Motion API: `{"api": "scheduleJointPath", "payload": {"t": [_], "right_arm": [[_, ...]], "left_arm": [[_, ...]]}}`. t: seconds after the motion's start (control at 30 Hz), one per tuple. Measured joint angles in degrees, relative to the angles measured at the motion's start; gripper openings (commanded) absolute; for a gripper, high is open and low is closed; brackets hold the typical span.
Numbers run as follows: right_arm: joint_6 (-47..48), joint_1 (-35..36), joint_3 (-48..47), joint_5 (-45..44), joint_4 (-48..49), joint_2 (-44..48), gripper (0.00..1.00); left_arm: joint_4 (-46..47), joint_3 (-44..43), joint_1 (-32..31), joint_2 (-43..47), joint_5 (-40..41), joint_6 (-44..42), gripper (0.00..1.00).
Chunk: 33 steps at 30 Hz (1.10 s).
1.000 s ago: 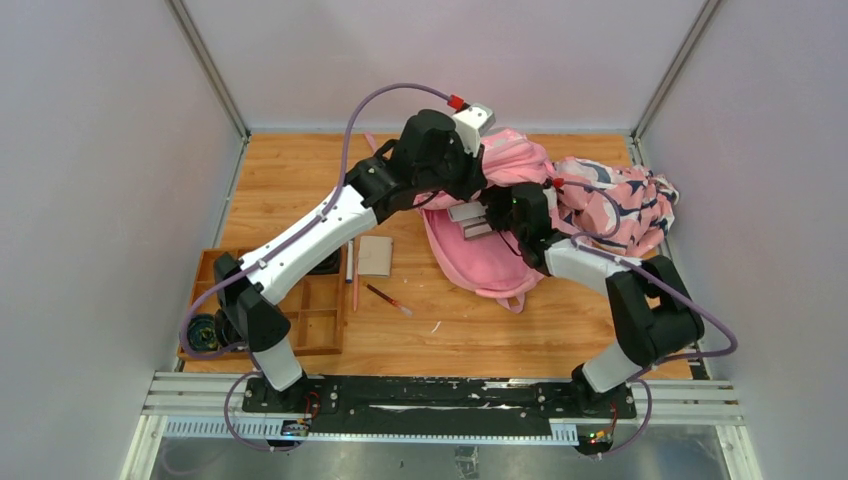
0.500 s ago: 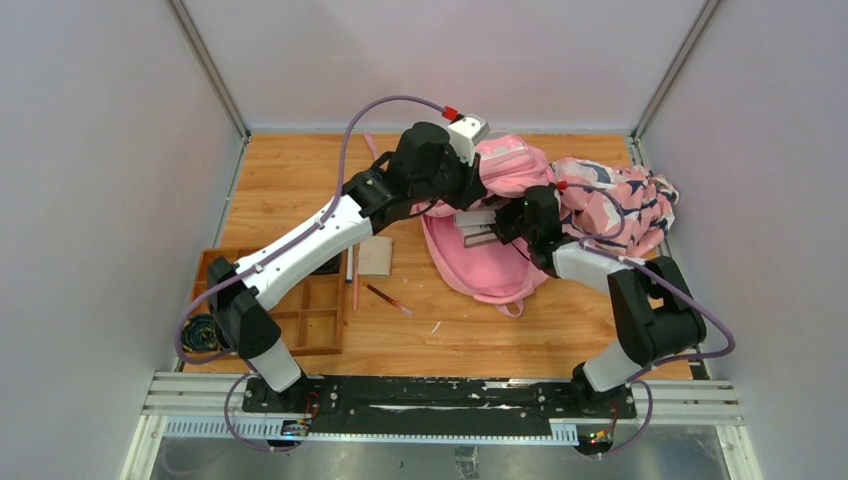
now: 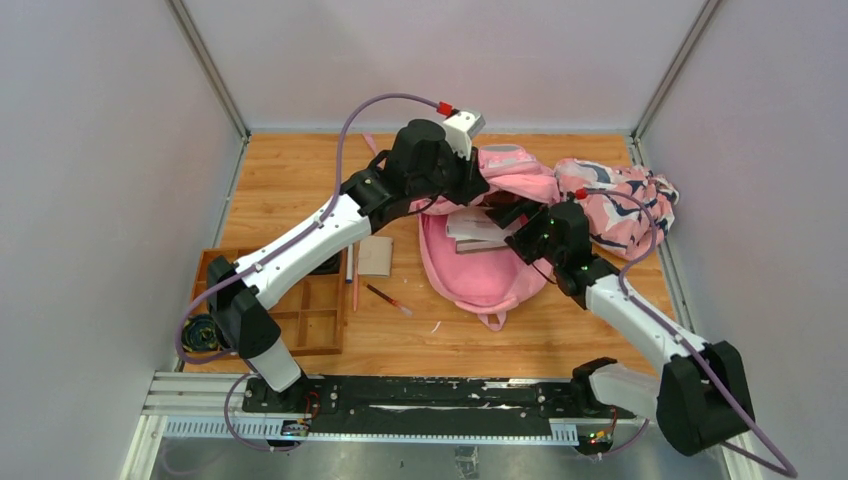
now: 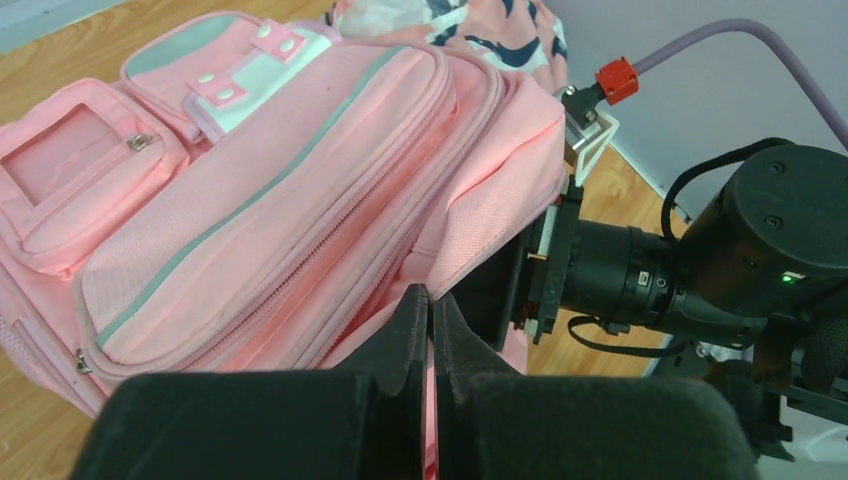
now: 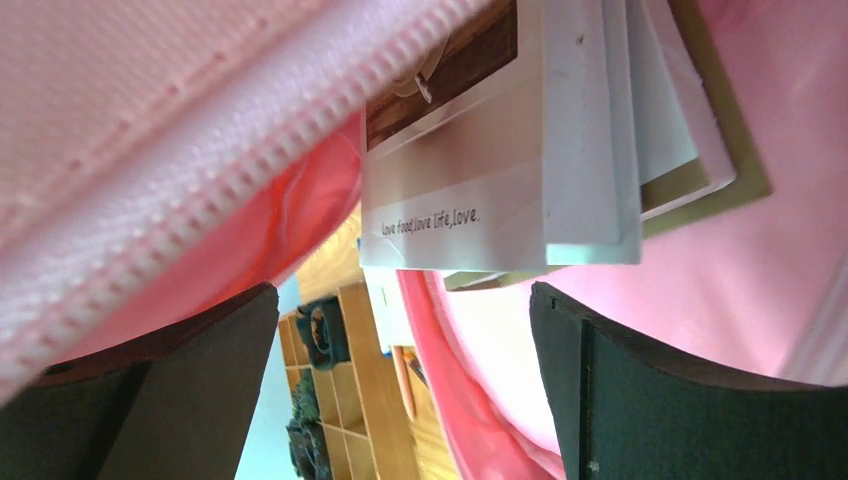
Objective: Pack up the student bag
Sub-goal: Place the book in the student bag.
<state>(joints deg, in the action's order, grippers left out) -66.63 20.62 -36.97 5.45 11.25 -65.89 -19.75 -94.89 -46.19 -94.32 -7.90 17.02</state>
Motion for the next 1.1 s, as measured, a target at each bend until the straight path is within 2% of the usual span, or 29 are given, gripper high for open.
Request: {"api": "scheduleJointPath", "payload": {"t": [0.2,0.33,0.43,0.57,0.8,0.97,1.0,1.1], "right_arm": [[5.16,-0.04,5.07,2.45,-8.13,11.74,1.0],[10.4,-0.04,8.22,4.31,-17.2,21.84,1.0],[14.69,-0.07,9.81,5.77,-24.44,30.62,1.0],[18.82,-0.07,11.17,10.36,-29.46,37.99,1.0],[23.06,-0.04,12.68,18.82,-34.07,37.83,1.0],[27.39,-0.07,7.15,15.08,-44.22,39.6,0.99],[28.2,-0.07,4.92,13.31,-46.38,40.68,0.99],[30.38,-0.07,-2.6,8.15,-50.95,43.91,0.99]], "left_arm": [[1.81,0.94,-0.17,0.0,-2.23,1.75,0.0],[3.69,2.99,-0.74,-0.11,-4.85,3.69,0.0],[5.4,2.95,-0.57,-0.87,-4.92,4.72,0.0],[6.88,2.64,-0.55,-2.62,-3.89,5.77,0.0],[7.28,2.25,-1.36,-4.74,-2.4,5.99,0.0],[8.92,7.72,-1.84,-2.89,-4.09,5.97,0.0],[8.85,9.22,-2.14,-2.32,-4.59,5.95,0.03],[7.89,12.02,-4.13,-1.75,-6.58,5.22,0.39]]}}
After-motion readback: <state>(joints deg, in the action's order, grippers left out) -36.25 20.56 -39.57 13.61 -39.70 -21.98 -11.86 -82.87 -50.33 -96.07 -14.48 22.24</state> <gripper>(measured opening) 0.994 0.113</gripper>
